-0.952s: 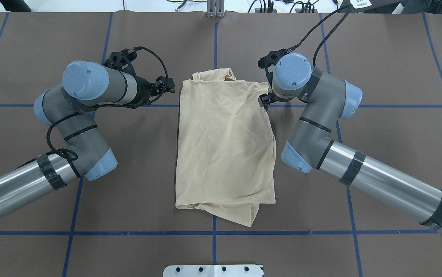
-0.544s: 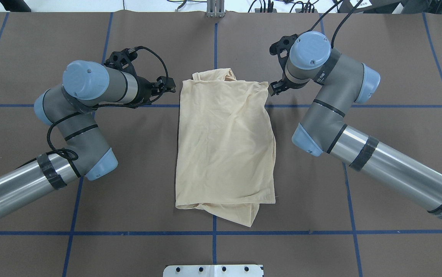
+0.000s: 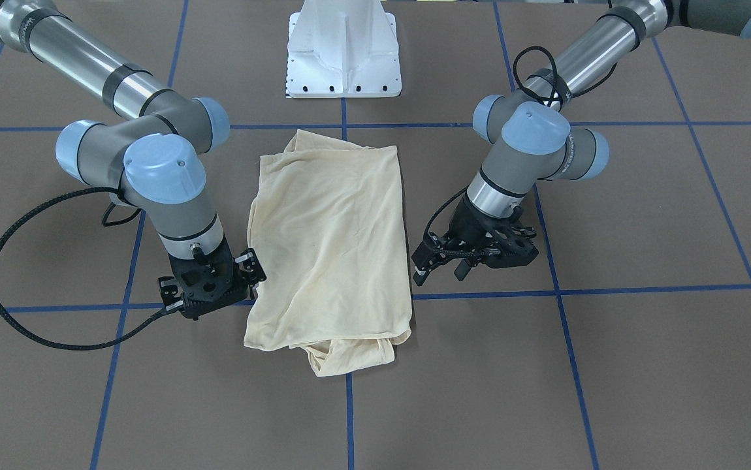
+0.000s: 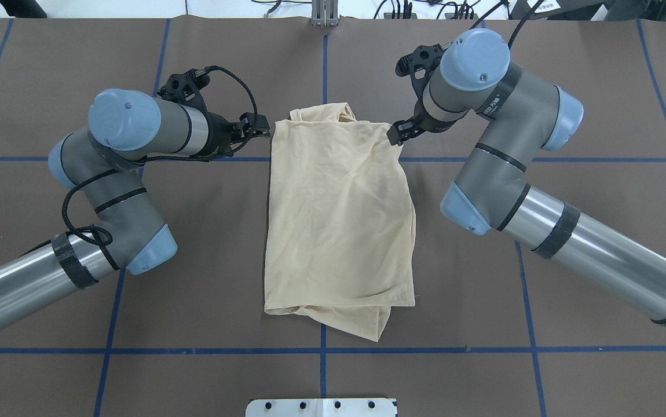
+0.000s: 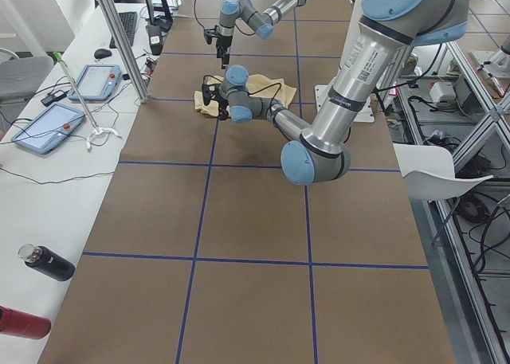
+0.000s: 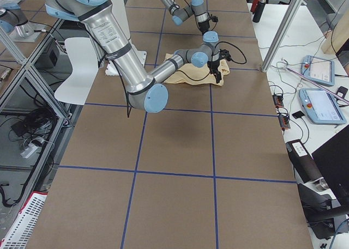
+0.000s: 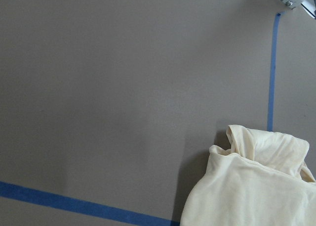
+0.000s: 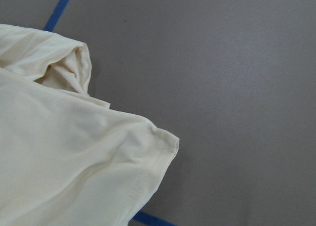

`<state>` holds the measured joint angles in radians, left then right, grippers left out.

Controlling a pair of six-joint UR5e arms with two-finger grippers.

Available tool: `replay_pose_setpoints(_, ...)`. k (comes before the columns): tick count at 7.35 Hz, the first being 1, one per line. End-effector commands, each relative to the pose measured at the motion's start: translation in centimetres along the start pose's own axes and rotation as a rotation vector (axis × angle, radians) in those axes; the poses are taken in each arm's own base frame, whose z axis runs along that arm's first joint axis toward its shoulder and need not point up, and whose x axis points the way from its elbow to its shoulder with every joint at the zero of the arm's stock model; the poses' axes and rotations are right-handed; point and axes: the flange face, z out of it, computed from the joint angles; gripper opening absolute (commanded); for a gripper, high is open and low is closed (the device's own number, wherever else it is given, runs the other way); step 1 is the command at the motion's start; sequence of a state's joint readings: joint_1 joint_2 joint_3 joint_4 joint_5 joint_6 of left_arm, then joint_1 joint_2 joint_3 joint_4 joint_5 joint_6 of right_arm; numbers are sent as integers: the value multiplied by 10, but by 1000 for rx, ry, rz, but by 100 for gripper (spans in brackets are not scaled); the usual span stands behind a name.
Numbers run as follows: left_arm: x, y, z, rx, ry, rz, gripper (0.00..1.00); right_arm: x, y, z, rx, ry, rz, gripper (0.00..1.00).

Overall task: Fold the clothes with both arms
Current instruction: 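Move the left gripper to the shirt's near edge while the right gripper hovers above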

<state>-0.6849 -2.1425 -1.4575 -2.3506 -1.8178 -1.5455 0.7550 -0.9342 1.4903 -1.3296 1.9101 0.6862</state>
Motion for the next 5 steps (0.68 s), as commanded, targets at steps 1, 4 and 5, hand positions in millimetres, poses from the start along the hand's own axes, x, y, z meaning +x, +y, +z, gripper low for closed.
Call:
replay_pose_setpoints(1,4,44,-23,-83,46,16,100,-11,47,-27,-44,-112,86,100)
replay_pose_setpoints(4,-27,116,-37,-175,31,-68,100,-48,79,-47,-103,-200,337,100)
replay_pose_setpoints(5,-32,135,-44,-207,27,-95,100,-58,83,-54,-102,-218,351,100)
